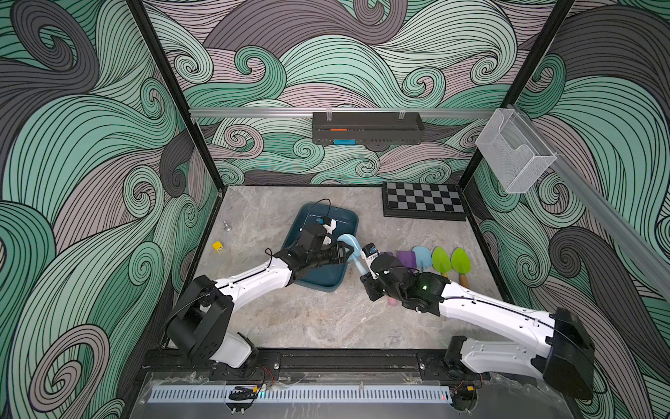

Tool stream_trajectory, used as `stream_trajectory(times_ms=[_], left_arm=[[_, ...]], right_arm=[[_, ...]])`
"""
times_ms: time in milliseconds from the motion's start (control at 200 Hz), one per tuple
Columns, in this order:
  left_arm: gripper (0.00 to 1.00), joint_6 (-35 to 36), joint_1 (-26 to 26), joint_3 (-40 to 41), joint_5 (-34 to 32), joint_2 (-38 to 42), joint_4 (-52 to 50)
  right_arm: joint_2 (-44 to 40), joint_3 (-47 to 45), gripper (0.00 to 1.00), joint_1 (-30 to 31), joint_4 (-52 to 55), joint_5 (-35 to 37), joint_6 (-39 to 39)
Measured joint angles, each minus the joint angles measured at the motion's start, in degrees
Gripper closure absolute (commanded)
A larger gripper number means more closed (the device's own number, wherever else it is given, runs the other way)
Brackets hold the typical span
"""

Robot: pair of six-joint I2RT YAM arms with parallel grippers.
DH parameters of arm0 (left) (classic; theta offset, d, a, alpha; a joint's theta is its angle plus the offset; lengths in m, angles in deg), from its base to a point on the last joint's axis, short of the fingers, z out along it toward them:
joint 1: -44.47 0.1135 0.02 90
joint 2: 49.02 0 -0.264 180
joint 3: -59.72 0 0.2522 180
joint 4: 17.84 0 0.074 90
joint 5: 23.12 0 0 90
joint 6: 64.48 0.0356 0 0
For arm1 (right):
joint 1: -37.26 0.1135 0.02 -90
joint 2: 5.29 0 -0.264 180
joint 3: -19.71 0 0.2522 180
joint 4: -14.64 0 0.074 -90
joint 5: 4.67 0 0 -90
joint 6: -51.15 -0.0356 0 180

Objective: Put the shovel into the storage box
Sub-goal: Pick up the shovel from the center of the board, then place the shovel in the storage box.

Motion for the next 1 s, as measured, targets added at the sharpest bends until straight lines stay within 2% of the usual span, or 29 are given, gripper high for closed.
stream_trajectory(times_ms=[160,200,265,305,365,385,425,510,545,700,886,1001], left_arm=[[0.92,-1.68,0.04,0.31,0.02,0.42,1.7],[0.99,-3.43,0.26,0.26,0.9,0.48,2.91],[1.0,-3.89,0.07,0.17,0.7,1.14,4.07],[1.0,-3.82,0.11,0.22,0.72,1.22,4.04],[1.0,-3.87,0.39,0.22,0.96,1.2,4.09],[1.0,-3.85,0.5,0.22,1.09,1.2,4.11],[1.0,-3.85,0.63,0.22,1.38,1.2,4.15],[1.0,-2.86,1.44,0.22,2.25,1.2,3.69],[1.0,-2.4,2.12,0.2,2.84,1.2,3.45],[1.0,2.56,7.78,-4.48,7.48,0.76,-3.82],[1.0,16.15,16.98,-22.29,16.41,-4.81,-19.26],[1.0,25.51,18.84,-32.02,18.6,-11.21,-29.0]], right_arm=[[1.03,0.0,1.0,0.2,-0.76,0.15,-0.66],[1.6,0.0,0.95,0.24,-0.9,0.26,-1.05],[2.6,0.0,0.9,0.28,-1.64,0.87,-1.49],[2.56,0.0,0.8,0.33,-1.81,0.96,-1.51],[2.45,0.0,0.74,0.37,-1.97,1.05,-1.49],[2.45,0.0,0.69,0.37,-2.05,1.07,-1.49],[2.4,0.0,0.51,0.37,-2.1,1.05,-1.25],[1.79,0.0,0.32,0.57,-2.38,0.85,-0.55],[1.25,0.0,0.28,0.59,-2.71,0.76,-0.17],[-3.26,-0.09,0.3,0.76,-4.07,0.87,1.4],[-8.15,-2.23,0.29,0.79,-5.53,1.84,1.77],[-8.13,-4.09,0.32,0.68,-5.44,2.43,1.66]])
